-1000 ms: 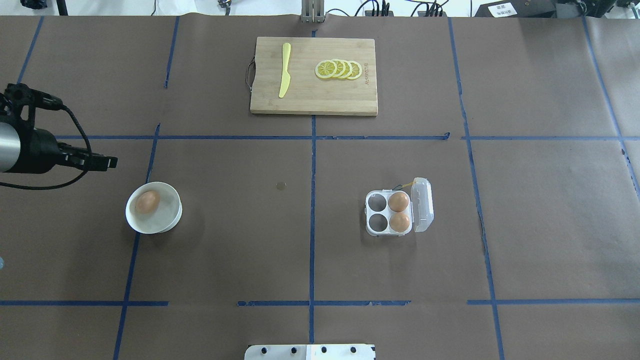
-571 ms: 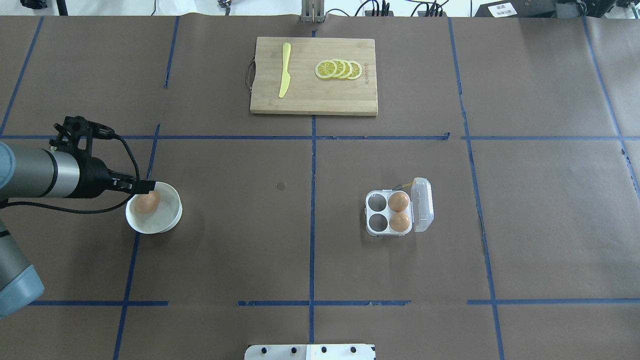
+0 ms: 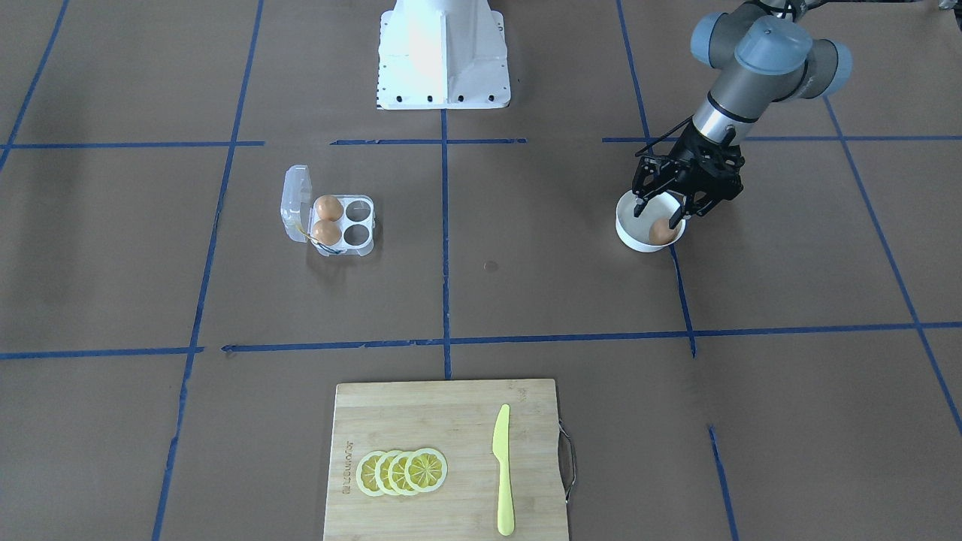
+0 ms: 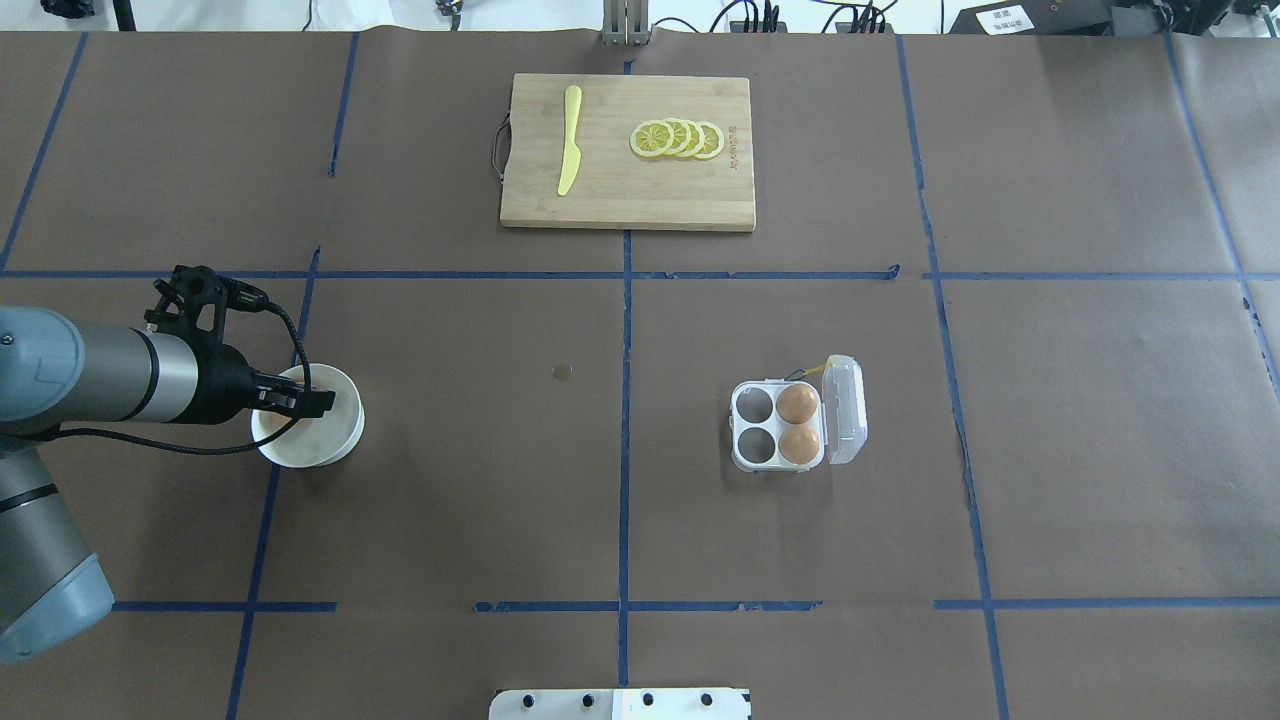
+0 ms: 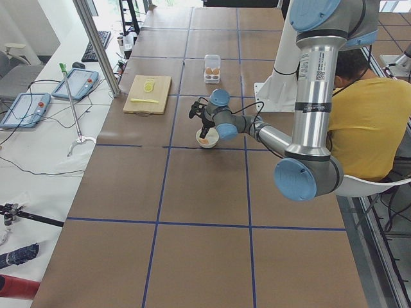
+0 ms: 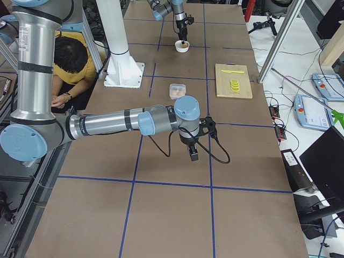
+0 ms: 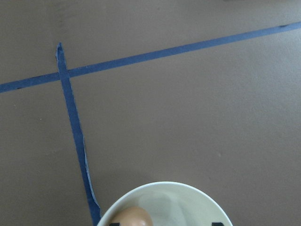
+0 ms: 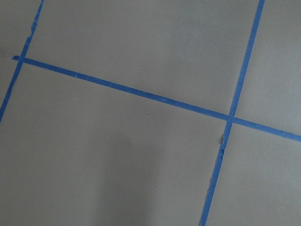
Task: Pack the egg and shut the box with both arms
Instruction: 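Lower the left gripper into the bowl and close on the egg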
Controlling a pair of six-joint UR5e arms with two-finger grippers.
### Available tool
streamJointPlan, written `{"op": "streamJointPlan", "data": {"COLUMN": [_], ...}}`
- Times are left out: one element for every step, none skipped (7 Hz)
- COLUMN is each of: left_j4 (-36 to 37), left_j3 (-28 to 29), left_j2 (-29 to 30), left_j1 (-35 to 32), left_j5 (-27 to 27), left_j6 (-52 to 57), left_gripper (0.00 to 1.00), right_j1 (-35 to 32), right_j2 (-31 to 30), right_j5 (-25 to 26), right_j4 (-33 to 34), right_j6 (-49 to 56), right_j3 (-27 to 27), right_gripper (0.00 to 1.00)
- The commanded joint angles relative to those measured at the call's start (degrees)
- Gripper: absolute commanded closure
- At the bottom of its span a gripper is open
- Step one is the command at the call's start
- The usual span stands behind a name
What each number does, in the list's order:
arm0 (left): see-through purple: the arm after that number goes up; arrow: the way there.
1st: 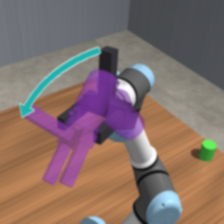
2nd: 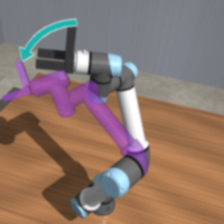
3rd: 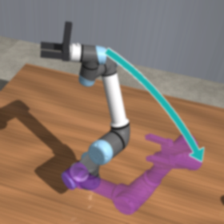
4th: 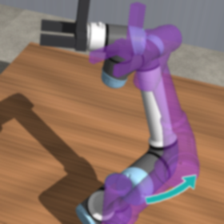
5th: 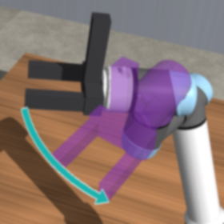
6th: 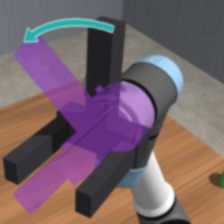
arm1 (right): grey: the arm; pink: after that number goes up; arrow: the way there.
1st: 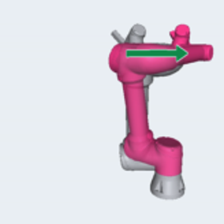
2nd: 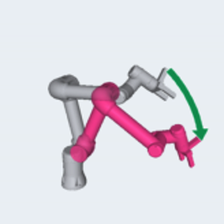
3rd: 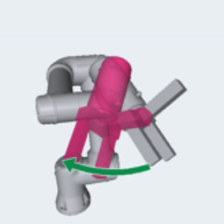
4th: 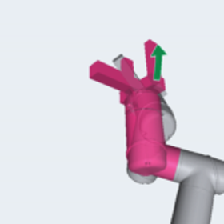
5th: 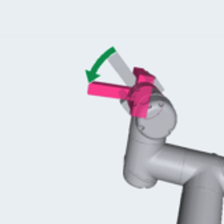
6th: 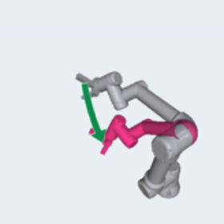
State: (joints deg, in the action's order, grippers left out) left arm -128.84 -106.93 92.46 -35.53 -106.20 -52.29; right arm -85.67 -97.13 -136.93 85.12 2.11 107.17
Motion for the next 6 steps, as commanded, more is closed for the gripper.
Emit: {"op": "streamJointPlan", "data": {"left_j4": [0.0, 0.08, 0.08, 0.17, 0.17, 0.17], "left_j3": [0.05, 0.14, 0.14, 0.4, 0.58, 0.67], "left_j2": [-0.35, -0.44, -0.61, -0.7, -0.7, -0.7], "left_j1": [0.73, 0.73, 0.55, 0.55, 0.64, 0.64], "left_j5": [0.03, 0.12, 0.12, 0.12, 0.12, 0.12], "left_j6": [0.0, 0.0, 0.08, 0.09, 0.09, 0.09], "left_gripper": [0.33, 0.33, 0.33, 0.33, 0.33, 0.32], "right_j1": [-0.02, -0.02, 0.06, -0.02, -0.02, -0.02], "right_j2": [-0.25, -0.25, -0.26, -0.26, -0.26, -0.26], "right_j5": [0.0, -0.09, 0.0, 0.0, 0.0, 0.0], "right_j4": [-0.04, -0.04, 0.05, -0.04, 0.05, -0.04], "right_j6": [0.0, 0.0, 0.0, 0.0, 0.0, 0.0], "right_j3": [0.06, 0.06, -0.03, 0.06, -0.03, 0.06], "right_gripper": [0.0, 0.0, 0.0, 0.0, 0.0, 0.0]}}
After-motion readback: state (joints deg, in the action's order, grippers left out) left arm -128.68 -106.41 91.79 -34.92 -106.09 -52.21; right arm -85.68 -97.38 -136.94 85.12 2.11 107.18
